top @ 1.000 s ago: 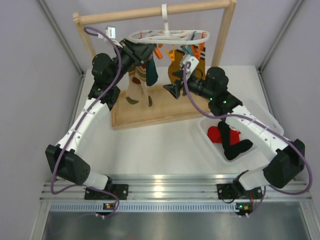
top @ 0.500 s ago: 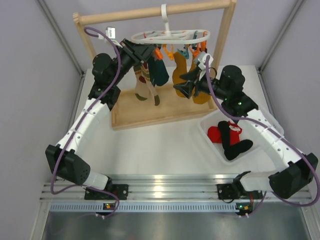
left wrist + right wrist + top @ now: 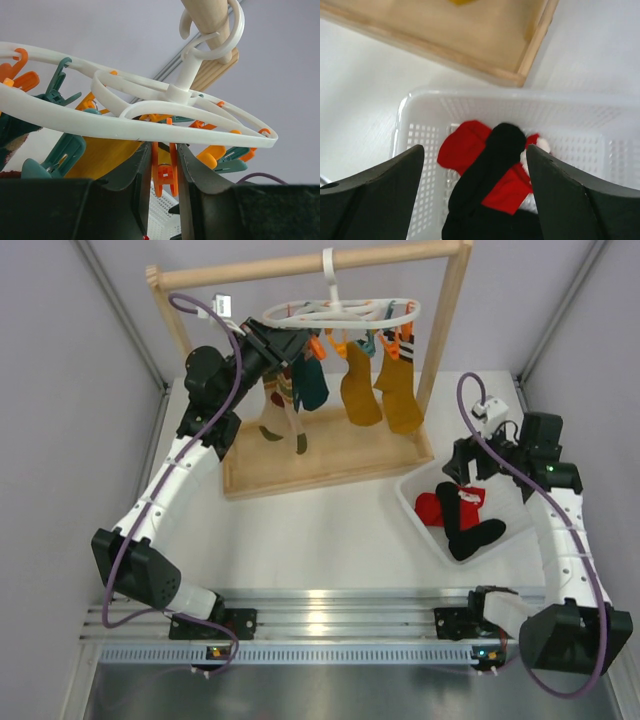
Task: Clip the socks to the hanger
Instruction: Pick up the sock from the bin.
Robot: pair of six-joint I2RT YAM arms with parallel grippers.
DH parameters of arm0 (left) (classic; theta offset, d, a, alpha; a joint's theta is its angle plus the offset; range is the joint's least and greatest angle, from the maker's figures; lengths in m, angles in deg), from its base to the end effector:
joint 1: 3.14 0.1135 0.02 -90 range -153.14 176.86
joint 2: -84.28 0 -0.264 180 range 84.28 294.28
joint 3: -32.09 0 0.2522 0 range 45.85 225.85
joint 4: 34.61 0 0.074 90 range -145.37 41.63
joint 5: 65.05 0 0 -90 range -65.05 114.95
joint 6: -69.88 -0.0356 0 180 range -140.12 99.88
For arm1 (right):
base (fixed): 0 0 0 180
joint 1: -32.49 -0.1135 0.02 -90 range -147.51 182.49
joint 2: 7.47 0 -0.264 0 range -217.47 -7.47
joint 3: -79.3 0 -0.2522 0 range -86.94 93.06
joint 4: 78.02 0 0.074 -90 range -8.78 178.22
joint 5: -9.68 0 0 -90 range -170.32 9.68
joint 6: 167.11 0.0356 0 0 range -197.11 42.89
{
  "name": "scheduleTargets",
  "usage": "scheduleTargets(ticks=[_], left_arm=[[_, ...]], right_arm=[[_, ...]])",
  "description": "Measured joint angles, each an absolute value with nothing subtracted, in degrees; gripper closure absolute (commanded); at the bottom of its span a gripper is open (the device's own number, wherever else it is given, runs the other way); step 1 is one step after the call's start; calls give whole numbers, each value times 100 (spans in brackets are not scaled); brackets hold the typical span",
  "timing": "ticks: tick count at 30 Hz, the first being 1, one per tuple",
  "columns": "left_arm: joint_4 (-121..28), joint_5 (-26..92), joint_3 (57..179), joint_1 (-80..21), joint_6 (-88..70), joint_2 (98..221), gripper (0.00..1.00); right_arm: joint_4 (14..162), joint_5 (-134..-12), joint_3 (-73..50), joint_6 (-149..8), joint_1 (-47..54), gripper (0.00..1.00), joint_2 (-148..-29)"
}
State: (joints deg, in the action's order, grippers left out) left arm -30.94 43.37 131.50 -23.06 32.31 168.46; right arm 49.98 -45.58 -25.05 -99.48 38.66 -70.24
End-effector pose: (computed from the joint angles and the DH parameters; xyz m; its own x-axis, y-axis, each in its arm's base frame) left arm 0.3144 -0.1259 0.4773 -0.2933 -0.6936 -0.6580 0.6098 0.3943 -0.6875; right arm 0.2260 -0.0040 0.3393 -0.4464 -0.2663 -0.8543 -0.5635 0.8253 0.0372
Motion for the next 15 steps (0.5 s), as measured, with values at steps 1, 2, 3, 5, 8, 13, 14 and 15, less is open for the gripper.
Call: scheduleTargets(ticks=[1, 2, 3, 5, 8, 13, 14, 15], left_arm=[[-3091, 4337, 13150, -2306, 3231, 16855, 100], [-3094, 4334, 13150, -2306, 3228, 16855, 100], [-3094, 4334, 13150, -2306, 3228, 16857, 100], [-3094, 4334, 13150, -2306, 3226, 16857, 100], [-3096, 4334, 13150, -2306, 3224, 16857, 100], [-3098, 4334, 13150, -2304, 3220, 16857, 100], [-3098, 4332, 13150, -2304, 3218, 16857, 100], [-3096, 4334, 13150, -2302, 3218, 16857, 100]], right_arm=[[4950, -4648, -2647, -9876, 3869, 22, -6969], [4932, -4737, -2824, -9808, 3869, 26, -6934], [4943, -4822, -2971, -9712, 3866, 27, -6921], [4976, -5067, -3305, -9438, 3869, 33, -6954], [5024, -5496, -3543, -8984, 3869, 34, -7181], [5308, -6029, -3554, -8221, 3866, 34, -7907], [5343, -6079, -3554, -8094, 3862, 34, -8005], [5385, -6121, -3554, -7967, 3858, 34, -8094]])
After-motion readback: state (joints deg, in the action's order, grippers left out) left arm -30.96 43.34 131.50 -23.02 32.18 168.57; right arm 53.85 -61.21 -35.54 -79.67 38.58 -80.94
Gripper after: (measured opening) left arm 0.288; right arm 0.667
